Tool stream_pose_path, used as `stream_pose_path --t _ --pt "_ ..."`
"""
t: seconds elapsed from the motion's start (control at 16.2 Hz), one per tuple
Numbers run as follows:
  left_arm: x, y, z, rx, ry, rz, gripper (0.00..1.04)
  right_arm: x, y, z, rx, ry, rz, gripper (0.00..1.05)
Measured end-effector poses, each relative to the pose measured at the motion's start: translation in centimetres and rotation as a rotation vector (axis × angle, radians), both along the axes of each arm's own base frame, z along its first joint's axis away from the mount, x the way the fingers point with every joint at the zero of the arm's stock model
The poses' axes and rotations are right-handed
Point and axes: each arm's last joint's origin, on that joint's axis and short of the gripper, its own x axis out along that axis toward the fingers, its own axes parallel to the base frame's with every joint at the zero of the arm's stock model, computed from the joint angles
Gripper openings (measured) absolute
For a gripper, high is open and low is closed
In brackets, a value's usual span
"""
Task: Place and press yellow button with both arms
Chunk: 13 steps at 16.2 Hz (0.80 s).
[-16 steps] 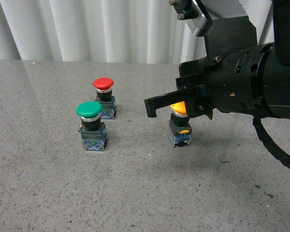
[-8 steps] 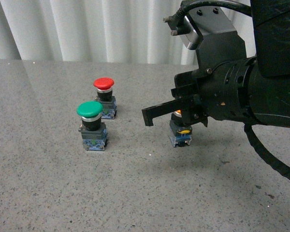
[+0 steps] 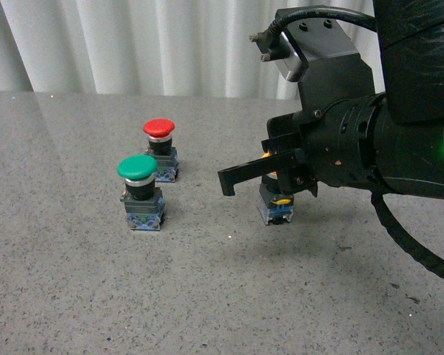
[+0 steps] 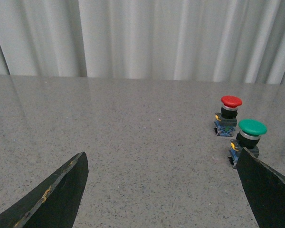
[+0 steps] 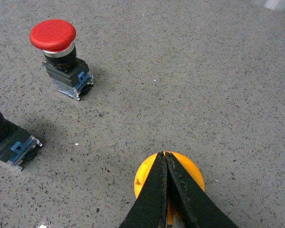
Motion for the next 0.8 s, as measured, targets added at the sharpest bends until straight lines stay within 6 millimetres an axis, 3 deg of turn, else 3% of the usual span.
stream_pose_path --t 0.49,0.74,0.8 --pt "0.0 0.0 0.0 0.0 0.0 0.0 0.98 0.2 0.0 0.3 0.008 0.009 -0.013 0.02" --pt "0.0 0.0 0.0 0.0 0.0 0.0 0.98 0.0 -0.1 1.8 0.072 -0.029 -0.028 0.02" --pt "0.0 0.0 0.0 0.0 0.0 0.0 0.98 -0.1 -0.1 3.0 0.125 -0.072 -0.026 0.02"
